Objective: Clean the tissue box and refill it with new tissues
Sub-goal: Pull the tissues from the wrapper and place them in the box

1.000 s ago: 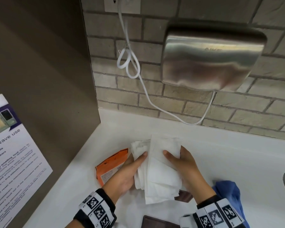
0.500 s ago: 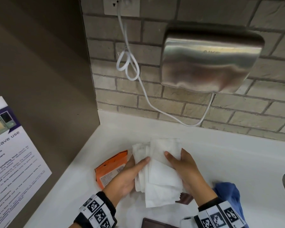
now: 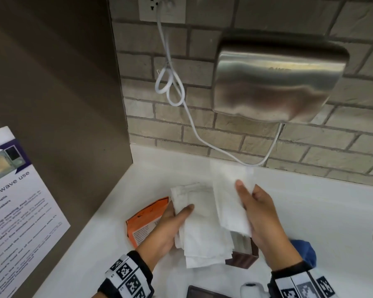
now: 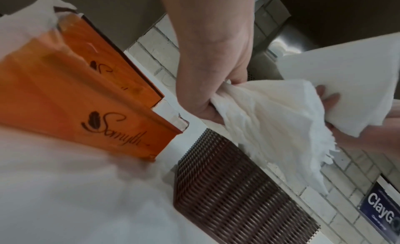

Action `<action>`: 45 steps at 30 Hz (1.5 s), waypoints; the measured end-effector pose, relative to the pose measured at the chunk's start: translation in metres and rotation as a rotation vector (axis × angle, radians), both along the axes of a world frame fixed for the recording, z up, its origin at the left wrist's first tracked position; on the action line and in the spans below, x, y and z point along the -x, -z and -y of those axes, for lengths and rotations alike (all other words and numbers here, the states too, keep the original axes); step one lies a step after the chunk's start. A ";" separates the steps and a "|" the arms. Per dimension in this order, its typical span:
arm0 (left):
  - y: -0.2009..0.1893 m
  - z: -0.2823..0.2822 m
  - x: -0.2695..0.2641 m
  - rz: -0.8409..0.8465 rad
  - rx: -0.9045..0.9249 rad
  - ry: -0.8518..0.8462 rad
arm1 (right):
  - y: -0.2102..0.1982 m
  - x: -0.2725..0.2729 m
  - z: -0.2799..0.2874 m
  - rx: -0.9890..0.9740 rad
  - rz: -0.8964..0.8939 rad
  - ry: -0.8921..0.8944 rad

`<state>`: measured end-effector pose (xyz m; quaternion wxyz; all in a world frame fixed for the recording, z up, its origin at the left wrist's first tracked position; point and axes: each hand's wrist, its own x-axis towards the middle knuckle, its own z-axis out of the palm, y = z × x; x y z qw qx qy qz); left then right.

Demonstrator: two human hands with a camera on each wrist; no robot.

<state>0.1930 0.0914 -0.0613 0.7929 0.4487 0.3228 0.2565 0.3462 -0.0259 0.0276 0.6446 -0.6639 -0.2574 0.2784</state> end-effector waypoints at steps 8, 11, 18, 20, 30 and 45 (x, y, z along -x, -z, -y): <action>-0.013 0.012 -0.009 0.066 -0.144 0.018 | 0.034 0.026 -0.005 0.266 0.451 -0.002; -0.013 0.012 -0.008 0.066 -0.142 -0.018 | 0.036 0.026 -0.008 0.378 0.494 0.028; -0.016 0.006 -0.009 0.065 0.058 -0.064 | 0.033 0.028 -0.004 0.281 0.451 0.002; -0.021 0.005 -0.009 0.066 0.059 -0.055 | 0.035 0.029 -0.003 0.202 0.428 -0.005; -0.025 0.002 -0.007 -0.004 0.022 -0.012 | 0.021 0.024 -0.004 0.096 0.230 -0.067; -0.035 0.009 -0.008 0.082 0.096 -0.055 | 0.019 0.015 -0.004 0.094 0.112 -0.153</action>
